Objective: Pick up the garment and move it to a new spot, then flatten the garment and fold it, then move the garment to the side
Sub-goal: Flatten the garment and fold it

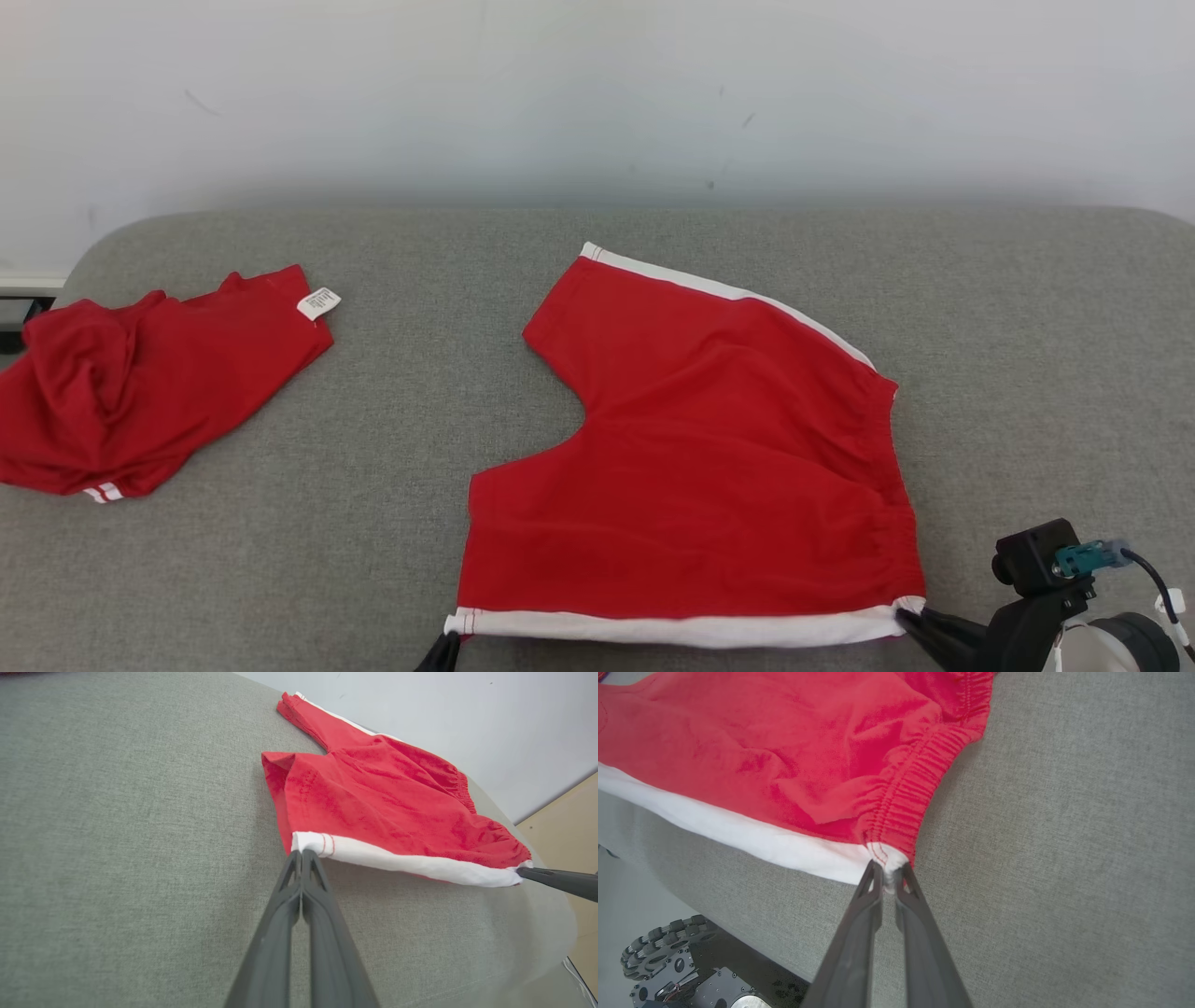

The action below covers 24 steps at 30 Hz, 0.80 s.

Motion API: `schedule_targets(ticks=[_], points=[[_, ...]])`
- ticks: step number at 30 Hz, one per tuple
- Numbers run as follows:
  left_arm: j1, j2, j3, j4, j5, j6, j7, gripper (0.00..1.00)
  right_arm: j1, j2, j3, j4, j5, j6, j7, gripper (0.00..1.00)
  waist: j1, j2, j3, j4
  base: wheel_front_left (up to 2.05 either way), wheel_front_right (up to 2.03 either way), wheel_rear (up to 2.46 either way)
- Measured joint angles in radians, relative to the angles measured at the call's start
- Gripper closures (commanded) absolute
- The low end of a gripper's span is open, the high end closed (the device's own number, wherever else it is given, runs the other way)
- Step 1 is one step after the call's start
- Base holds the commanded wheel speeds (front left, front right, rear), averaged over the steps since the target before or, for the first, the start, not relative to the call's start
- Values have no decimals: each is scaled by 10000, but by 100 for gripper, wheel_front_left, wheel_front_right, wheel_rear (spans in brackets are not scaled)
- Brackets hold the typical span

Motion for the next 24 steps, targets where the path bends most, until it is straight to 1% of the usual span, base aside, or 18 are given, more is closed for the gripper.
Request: schedule_targets(ticks=[1, 2, 3, 4, 6, 11, 12, 14, 17, 20, 24], points=[[12, 0, -17, 4, -2, 2, 27, 84, 6, 2, 19, -38, 40, -12, 71, 63, 0, 0, 16, 5, 0, 0, 0], [6, 2, -52, 8, 0, 2, 104, 84, 17, 6, 46, -102, 58, -19, 75, 63, 0, -1, 30, 8, 0, 0, 0], [3, 2, -113, 27, 0, 2, 180, 38, 22, 42, 56, -142, 86, -38, 77, 48, 0, 0, 43, 8, 0, 0, 0], [2, -12, -182, 59, -2, 2, 263, 0, 22, 113, 58, -157, 121, -111, 81, 0, 0, 0, 57, 7, 0, 0, 0], [-4, -27, -316, 184, 0, -2, 453, 0, 33, 224, 167, -148, 142, -174, 157, 0, 0, 0, 78, -4, 0, 0, 0], [-15, -13, -376, 424, 0, 12, 690, 0, 50, 362, 249, 65, 157, -196, 217, 0, 0, 1, 113, -34, 0, 0, 0], [-20, 35, -382, 550, 25, 90, 794, 0, 138, 343, 245, 100, 136, -334, 247, 0, 0, 1, 116, -43, 0, 0, 0], [-20, 56, -326, 571, 25, 127, 794, 0, 220, 322, 228, 105, 104, -380, 244, 0, 0, 1, 112, -44, 0, 0, 0], [-78, 198, -161, 570, 44, 230, 773, 0, 441, 194, 27, 115, -77, -656, 132, 0, 1, 1, 41, -21, 0, 0, 0], [-216, 368, 205, 451, 105, 454, 546, 0, 458, 113, -265, -15, -299, -938, -150, 0, 0, 1, -89, 6, 0, 0, 0], [-380, 374, 600, 134, 148, 708, 44, 0, 457, 194, -660, -393, -458, -1302, -777, 0, -1, 1, -323, 20, 0, 0, 0]])
